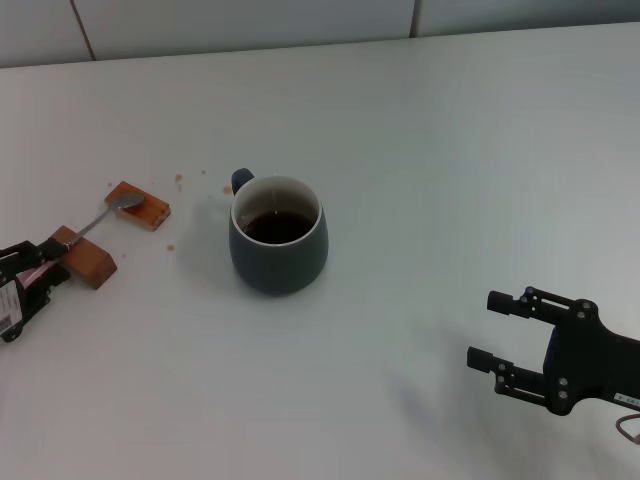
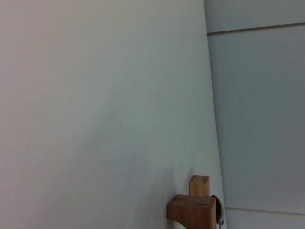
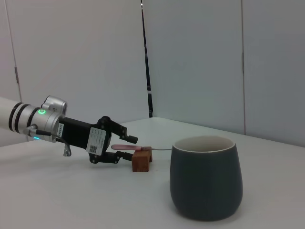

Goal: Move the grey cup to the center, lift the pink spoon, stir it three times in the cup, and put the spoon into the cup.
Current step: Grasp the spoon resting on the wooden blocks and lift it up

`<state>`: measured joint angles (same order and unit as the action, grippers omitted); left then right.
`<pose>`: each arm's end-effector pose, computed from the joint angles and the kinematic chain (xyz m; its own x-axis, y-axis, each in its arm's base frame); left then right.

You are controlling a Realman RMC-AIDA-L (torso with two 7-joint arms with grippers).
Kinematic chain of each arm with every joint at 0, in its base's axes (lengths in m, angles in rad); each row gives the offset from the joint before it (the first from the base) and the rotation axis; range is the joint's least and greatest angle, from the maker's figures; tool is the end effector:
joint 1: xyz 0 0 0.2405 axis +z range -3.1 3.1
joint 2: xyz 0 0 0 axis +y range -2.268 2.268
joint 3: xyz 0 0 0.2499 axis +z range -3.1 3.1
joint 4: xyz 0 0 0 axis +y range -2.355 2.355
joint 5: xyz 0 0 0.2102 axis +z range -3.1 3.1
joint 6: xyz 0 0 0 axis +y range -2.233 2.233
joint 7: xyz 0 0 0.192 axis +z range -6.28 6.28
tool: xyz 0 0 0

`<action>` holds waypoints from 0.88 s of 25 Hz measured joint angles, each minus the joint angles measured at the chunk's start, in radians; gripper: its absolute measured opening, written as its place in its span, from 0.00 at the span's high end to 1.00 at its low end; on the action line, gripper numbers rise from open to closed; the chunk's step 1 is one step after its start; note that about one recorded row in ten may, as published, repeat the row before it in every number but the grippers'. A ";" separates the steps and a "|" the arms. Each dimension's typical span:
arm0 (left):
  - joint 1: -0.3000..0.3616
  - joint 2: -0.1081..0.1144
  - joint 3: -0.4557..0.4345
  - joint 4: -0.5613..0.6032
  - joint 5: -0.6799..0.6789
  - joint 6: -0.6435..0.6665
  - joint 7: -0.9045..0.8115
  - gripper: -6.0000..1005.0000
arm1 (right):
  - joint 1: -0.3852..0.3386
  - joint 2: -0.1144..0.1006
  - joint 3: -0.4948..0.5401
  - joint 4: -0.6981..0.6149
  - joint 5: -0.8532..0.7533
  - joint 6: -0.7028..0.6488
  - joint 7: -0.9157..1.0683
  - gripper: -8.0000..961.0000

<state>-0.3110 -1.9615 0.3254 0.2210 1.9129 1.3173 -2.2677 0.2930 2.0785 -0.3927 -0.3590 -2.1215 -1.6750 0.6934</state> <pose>-0.3818 0.2956 -0.0113 -0.5606 0.5854 0.5857 0.8132 0.2555 0.5229 0.3065 0.2388 -0.0606 0.8004 -0.1276 -0.5857 -0.3682 -0.8756 -0.3125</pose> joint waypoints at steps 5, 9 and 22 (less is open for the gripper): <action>-0.001 0.000 0.000 0.000 0.000 0.004 0.006 0.63 | 0.000 0.000 0.000 0.008 0.000 0.000 0.000 0.27; -0.002 -0.001 0.000 0.000 0.000 0.004 0.008 0.67 | 0.000 0.000 0.000 0.010 0.000 0.001 0.000 0.27; -0.002 0.002 0.002 0.001 0.000 -0.011 0.033 0.70 | 0.000 0.000 0.000 0.012 0.000 0.002 0.000 0.27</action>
<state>-0.3130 -1.9595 0.3276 0.2224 1.9130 1.3063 -2.2346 0.2932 2.0785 -0.3927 -0.3474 -2.1215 -1.6735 0.6933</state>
